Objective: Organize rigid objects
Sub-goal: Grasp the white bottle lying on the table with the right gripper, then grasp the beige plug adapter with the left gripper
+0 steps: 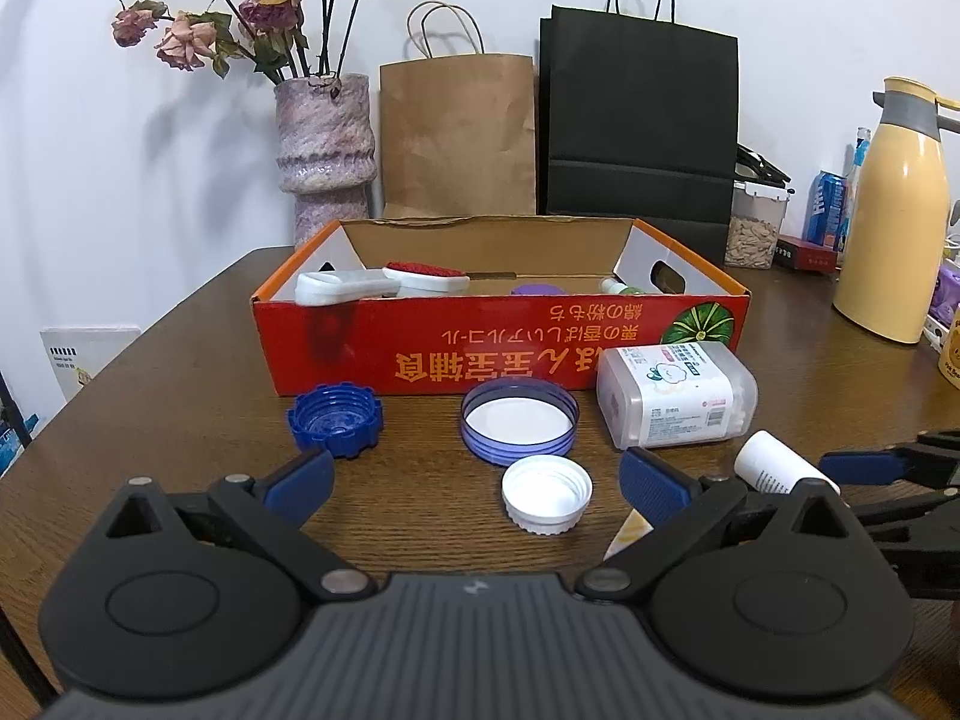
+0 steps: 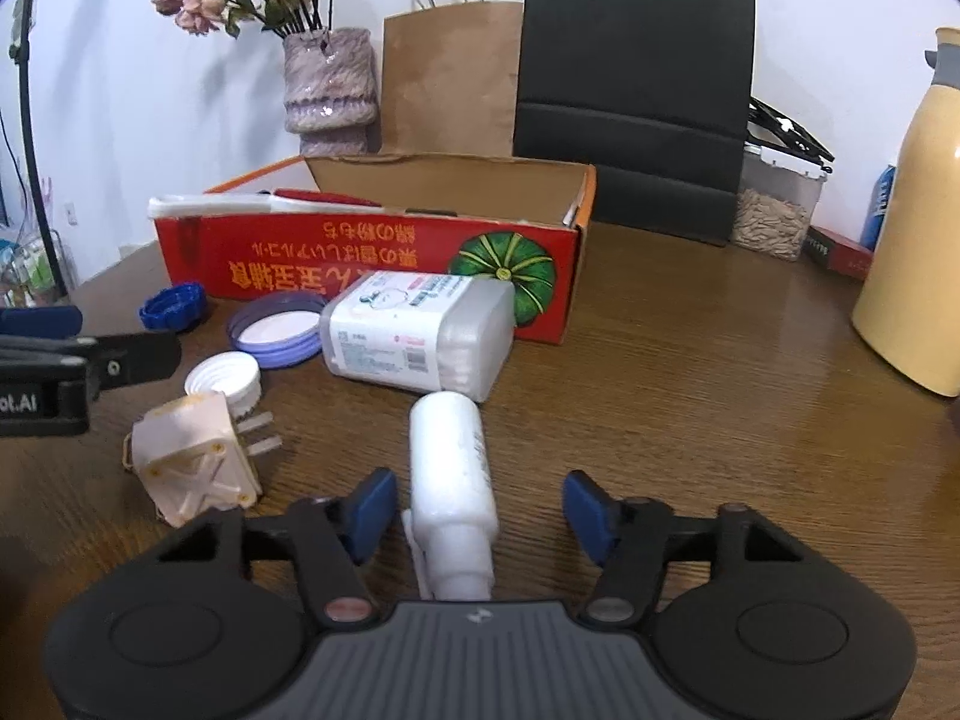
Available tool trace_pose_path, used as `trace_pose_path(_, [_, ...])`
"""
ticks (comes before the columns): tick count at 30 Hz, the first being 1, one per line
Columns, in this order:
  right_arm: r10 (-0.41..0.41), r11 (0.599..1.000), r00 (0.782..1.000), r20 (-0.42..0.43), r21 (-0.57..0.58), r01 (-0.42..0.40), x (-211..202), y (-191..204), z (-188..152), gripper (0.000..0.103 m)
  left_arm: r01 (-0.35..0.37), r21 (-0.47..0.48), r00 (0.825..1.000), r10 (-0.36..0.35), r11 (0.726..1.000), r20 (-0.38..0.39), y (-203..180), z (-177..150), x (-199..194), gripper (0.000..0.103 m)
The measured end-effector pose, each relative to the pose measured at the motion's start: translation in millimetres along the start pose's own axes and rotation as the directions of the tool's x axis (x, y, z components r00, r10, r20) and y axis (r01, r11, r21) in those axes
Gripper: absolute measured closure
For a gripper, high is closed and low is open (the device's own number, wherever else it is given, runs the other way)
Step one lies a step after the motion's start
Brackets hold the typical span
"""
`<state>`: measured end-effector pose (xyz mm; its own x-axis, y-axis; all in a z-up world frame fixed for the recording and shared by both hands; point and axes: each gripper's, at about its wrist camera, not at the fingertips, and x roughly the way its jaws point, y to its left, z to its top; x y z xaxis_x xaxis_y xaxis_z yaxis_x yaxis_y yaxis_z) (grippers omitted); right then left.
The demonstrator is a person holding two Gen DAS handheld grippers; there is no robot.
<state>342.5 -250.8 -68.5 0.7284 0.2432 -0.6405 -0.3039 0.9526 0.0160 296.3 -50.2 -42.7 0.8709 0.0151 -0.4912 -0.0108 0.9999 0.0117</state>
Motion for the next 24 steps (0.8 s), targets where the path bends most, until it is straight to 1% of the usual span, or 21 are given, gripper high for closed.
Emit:
trace_pose_path(1, [0.011,1.000,1.000,0.003,0.001,-0.011,0,0,0,0.065,0.002,0.000,1.000,-0.002,1.000,0.000,0,0,0,0.000])
trace_pose_path(2, [0.026,1.000,1.000,0.010,0.001,-0.026,-1,1,0,0.075,0.003,-0.001,1.000,-0.003,1.000,0.001,0,0,0,0.000])
trace_pose_path(6, [0.026,1.000,0.999,0.028,-0.019,-0.025,-6,5,-3,0.076,0.005,-0.001,1.000,-0.005,1.000,0.002,-1,0,0,0.000])
trace_pose_path(10, [0.013,1.000,0.997,0.070,-0.021,-0.011,-15,6,-5,0.076,0.014,-0.003,1.000,-0.014,1.000,0.014,-2,-1,-3,0.000])
trace_pose_path(14, [-0.043,0.999,0.992,0.118,-0.022,0.046,-25,8,-7,0.076,0.030,0.008,0.999,-0.030,1.000,0.019,-6,-2,-3,0.000])
trace_pose_path(16, [-0.058,0.998,0.988,0.140,-0.010,0.060,-30,6,-7,0.076,0.041,0.020,0.999,-0.041,0.999,0.021,-10,-3,-4,0.000])
trace_pose_path(20, [-0.074,0.997,0.985,0.154,0.017,0.072,-36,1,-7,0.076,0.063,0.043,0.997,-0.064,0.997,0.030,-18,-6,-6,0.000])
trace_pose_path(24, [-0.086,0.996,0.984,0.153,0.038,0.081,-38,-4,-8,0.076,0.080,0.068,0.997,-0.080,0.994,0.007,-26,-8,-1,0.000])
